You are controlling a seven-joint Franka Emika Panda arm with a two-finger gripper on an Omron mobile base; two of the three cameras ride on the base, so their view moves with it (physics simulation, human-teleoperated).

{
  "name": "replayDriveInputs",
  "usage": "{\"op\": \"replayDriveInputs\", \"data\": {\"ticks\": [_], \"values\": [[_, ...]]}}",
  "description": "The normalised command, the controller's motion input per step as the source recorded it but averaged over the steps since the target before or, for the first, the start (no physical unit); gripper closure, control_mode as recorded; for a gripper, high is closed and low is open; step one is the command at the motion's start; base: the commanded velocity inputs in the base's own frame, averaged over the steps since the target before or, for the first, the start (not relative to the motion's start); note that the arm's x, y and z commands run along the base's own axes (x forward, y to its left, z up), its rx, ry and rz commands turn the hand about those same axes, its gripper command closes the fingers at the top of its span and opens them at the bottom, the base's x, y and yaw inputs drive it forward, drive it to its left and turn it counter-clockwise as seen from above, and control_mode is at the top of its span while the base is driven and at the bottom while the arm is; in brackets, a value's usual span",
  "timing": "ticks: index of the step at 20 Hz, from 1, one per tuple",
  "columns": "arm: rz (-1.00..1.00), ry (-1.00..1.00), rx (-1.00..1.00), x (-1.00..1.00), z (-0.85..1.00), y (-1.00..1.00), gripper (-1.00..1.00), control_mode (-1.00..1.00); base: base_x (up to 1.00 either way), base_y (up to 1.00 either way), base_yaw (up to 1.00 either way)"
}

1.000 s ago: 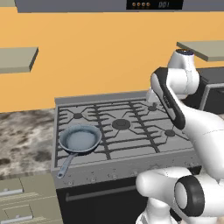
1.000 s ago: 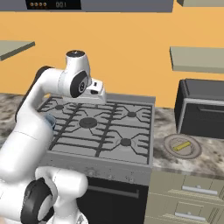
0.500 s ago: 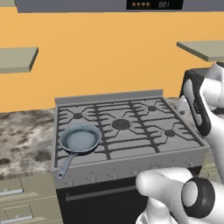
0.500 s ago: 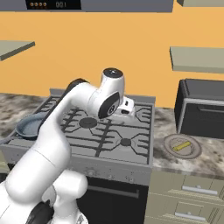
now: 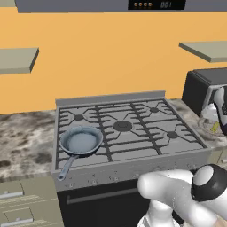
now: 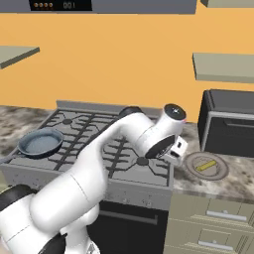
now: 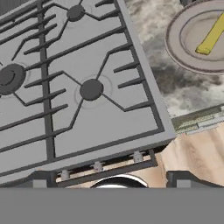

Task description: Pick up the butter stick and place it in the pan. Then turn on the burner for the pan.

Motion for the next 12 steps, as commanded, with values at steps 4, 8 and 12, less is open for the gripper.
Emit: {"op": "replayDriveInputs", "data": {"ticks": [4, 8, 12], "values": [[-0.2, 0.14, 0.17, 0.15, -0.14, -1.0, -1.0, -1.0, 0.0, 0.0, 0.0], [-0.12, 0.06, 0.05, 0.23, -0.17, -0.74, -1.0, -1.0, 0.0, 0.0, 0.0], [-0.06, 0.04, 0.0, 0.58, -0.31, -0.43, -1.0, -1.0, 0.0, 0.0, 0.0]]}}
